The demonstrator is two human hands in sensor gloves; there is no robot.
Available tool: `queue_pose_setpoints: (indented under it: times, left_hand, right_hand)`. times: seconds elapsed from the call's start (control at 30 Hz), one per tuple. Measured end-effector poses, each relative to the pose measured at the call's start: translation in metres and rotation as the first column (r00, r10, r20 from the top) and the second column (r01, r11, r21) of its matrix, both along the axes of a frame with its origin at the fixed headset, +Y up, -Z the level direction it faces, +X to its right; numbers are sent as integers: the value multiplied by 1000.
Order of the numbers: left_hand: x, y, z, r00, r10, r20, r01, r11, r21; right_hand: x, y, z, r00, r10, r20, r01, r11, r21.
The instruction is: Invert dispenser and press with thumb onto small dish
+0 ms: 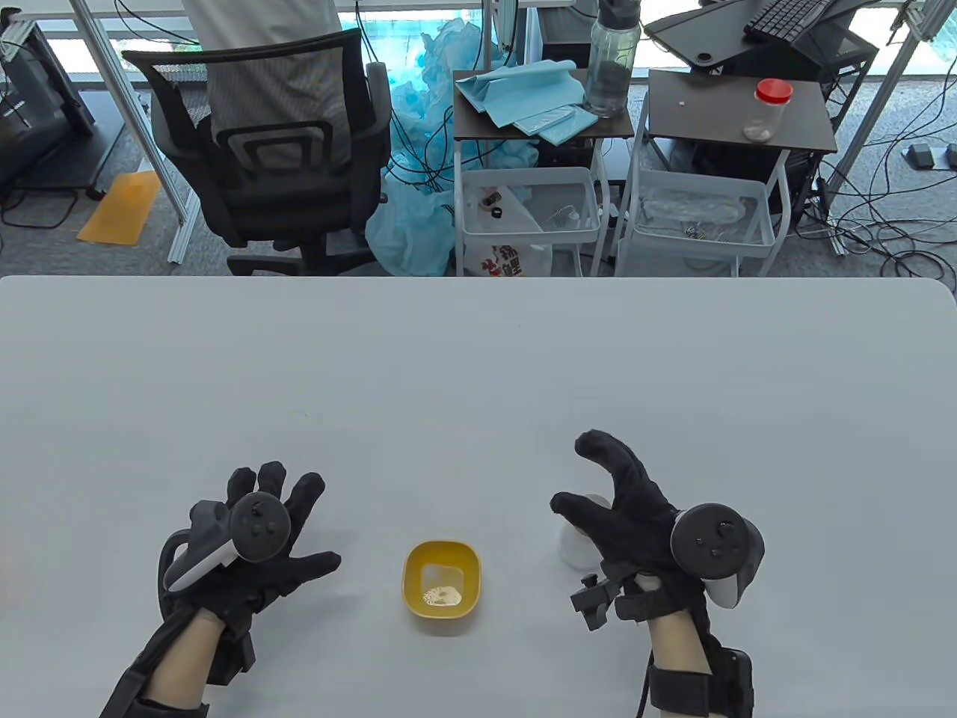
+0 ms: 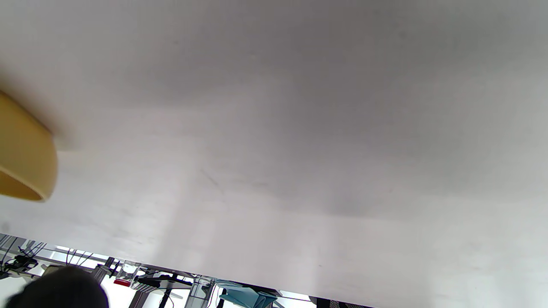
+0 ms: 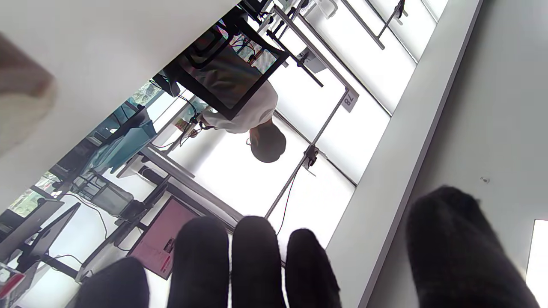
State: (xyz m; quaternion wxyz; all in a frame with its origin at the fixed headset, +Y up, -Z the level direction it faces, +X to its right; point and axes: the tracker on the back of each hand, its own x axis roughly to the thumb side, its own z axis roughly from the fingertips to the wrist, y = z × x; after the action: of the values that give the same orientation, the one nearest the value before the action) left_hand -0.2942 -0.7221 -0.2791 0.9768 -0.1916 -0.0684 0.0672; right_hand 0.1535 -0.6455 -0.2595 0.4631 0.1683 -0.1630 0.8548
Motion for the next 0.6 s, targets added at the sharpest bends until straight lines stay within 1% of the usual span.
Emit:
queue_pose_setpoints:
  times: [0.07, 0.13, 0.27, 0.37, 0.43, 0.5, 0.53, 0.6]
  left_hand:
    - [0, 0, 1, 1000, 1, 2, -1, 1000, 4]
    - [0, 1, 2, 1000, 0, 3, 0, 1000, 9]
    - [-1, 1, 2, 1000, 8, 2, -8, 1000, 17]
    - [-2, 1, 3, 1000, 9, 2, -9, 1000, 21]
    - [-2, 1, 3, 1000, 15, 6, -15, 1000, 18]
    - [-2, 1, 3, 1000, 21, 9, -21, 1000, 21]
    - [-2, 1, 3, 1000, 17, 9, -17, 1000, 21]
    - [-2, 2, 3, 1000, 14, 10, -15, 1000, 23]
  right_hand:
    - [-7, 14, 4, 994, 107, 8, -107, 994, 10]
    - [-15, 27, 8, 968, 251, 16, -251, 968, 31]
    - [-30, 40, 14, 917, 398, 18, -399, 916, 39]
    - [-39, 42, 20, 891, 453, 34, -455, 889, 54]
    - [-44, 41, 24, 862, 504, 59, -507, 861, 53]
    - [-49, 36, 27, 820, 566, 85, -571, 820, 42]
    - [-52, 33, 28, 787, 606, 118, -612, 791, 19]
    - [-55, 26, 28, 731, 669, 135, -673, 739, -19]
